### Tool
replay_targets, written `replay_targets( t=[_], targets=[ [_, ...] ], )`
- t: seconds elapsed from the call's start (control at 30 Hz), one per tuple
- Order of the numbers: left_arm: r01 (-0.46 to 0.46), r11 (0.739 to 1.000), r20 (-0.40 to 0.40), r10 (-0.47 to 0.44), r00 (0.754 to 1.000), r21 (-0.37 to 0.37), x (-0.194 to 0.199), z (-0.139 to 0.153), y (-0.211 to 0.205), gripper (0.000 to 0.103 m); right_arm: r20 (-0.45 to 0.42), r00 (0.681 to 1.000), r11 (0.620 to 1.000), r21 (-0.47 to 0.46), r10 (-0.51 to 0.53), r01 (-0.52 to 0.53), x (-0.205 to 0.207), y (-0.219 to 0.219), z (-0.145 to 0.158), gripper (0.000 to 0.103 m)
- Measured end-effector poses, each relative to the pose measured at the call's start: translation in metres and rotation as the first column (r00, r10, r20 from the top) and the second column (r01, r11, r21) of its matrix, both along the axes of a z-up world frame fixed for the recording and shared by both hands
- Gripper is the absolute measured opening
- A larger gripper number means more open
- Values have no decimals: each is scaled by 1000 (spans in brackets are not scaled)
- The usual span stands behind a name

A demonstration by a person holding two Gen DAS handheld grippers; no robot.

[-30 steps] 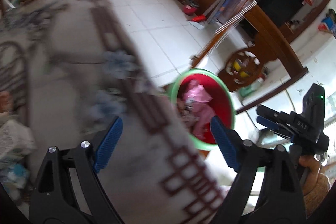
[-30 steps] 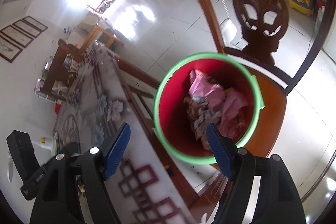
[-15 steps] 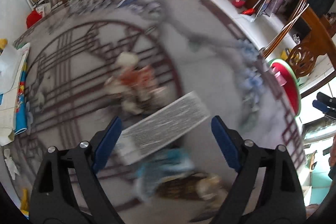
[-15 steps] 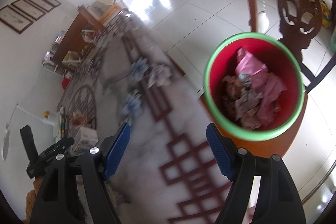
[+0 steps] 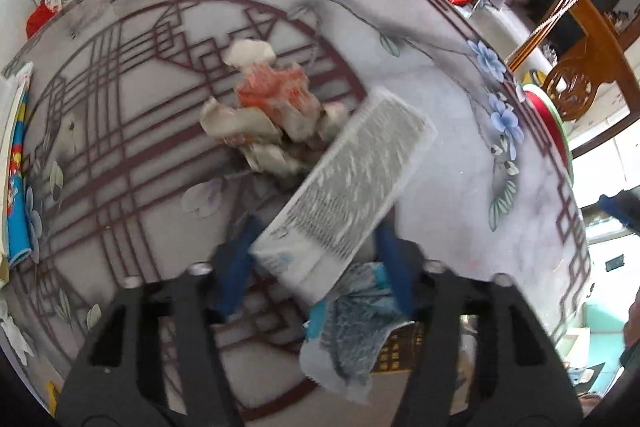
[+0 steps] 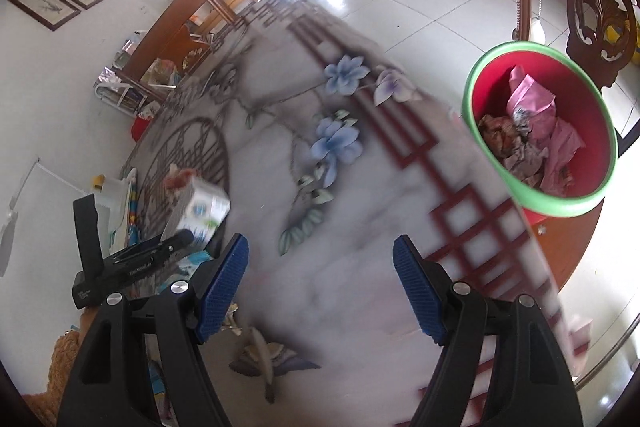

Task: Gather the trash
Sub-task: 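Move both tools back over the trash on the table, then grasp the white milk carton with the left tool while the right tool grasps crumpled paper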

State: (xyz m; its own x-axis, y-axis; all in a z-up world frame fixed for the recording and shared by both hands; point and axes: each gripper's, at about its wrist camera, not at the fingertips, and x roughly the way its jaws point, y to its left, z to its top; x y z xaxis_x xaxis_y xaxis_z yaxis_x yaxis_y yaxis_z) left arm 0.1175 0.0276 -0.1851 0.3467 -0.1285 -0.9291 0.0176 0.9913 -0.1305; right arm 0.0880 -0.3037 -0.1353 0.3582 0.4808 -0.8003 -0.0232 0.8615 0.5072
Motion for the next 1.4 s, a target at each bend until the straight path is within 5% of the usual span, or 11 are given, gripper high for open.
replay_targets(
  t=[0.37, 0.53, 0.8, 0.87, 0.97, 1.4],
  targets=[
    [-112, 992, -8, 112, 994, -50, -58, 6, 61, 43, -2, 998, 998, -13, 67, -67, -1, 59, -2, 72],
    [-123, 992, 9, 123, 992, -11, -72, 11, 70, 70, 7, 993, 992, -32, 120, -120, 6, 85, 0, 72],
    [-68, 997, 65, 71, 995, -38, -44, 15, 61, 73, 65, 972, 973, -68, 226, -222, 32, 135, 21, 73],
    [-65, 997, 46, 68, 997, -47, -36, 8, 59, 72, 84, 964, 967, -73, 251, -245, 40, 149, 28, 76],
    [-79, 994, 21, 81, 997, -69, -34, -2, 58, 43, 104, 953, 958, -74, 284, -277, 50, 169, 35, 77],
    [-197, 961, 11, 203, 979, -194, -57, 1, 77, 42, 12, 900, 895, -111, 436, -433, 120, 280, -15, 77]
  ],
)
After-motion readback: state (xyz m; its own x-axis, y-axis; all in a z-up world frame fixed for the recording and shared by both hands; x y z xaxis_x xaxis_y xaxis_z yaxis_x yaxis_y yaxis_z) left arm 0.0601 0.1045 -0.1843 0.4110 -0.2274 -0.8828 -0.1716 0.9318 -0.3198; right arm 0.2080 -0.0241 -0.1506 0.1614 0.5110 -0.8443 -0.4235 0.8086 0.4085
